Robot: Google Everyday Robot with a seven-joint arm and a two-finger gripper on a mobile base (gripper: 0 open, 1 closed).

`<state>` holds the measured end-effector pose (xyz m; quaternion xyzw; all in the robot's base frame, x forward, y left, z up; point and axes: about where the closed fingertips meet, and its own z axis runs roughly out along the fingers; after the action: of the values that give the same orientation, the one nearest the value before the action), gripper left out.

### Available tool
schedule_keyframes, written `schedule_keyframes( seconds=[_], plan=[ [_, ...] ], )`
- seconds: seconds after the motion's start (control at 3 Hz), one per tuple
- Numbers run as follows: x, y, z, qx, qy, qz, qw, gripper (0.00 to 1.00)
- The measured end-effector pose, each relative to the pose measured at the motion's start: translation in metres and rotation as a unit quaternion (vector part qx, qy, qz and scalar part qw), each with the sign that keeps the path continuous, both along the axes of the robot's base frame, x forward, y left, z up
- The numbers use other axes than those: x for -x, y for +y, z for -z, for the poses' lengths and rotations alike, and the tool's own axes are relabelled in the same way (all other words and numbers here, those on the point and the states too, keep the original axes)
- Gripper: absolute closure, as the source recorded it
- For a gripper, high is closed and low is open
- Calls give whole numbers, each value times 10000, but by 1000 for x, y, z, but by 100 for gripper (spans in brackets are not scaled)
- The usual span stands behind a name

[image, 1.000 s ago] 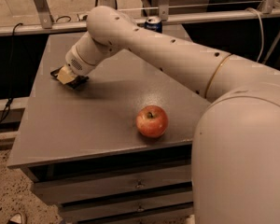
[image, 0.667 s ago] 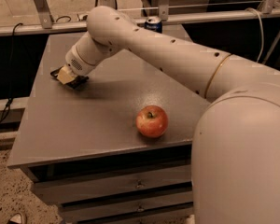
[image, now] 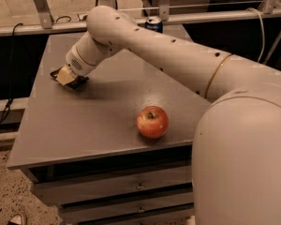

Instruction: Pick rxbar chocolate

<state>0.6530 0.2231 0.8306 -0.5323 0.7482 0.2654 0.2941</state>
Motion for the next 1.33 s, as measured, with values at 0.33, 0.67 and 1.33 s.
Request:
schedule_keyframes(
  seconds=[0.33, 0.67, 1.33],
  plan=[
    [0, 0, 0, 0, -1, 1, 10000, 6],
    [0, 0, 0, -1, -2, 1, 10000, 0],
    [-9, -19, -16, -270, -405, 155, 9987, 0]
  ],
)
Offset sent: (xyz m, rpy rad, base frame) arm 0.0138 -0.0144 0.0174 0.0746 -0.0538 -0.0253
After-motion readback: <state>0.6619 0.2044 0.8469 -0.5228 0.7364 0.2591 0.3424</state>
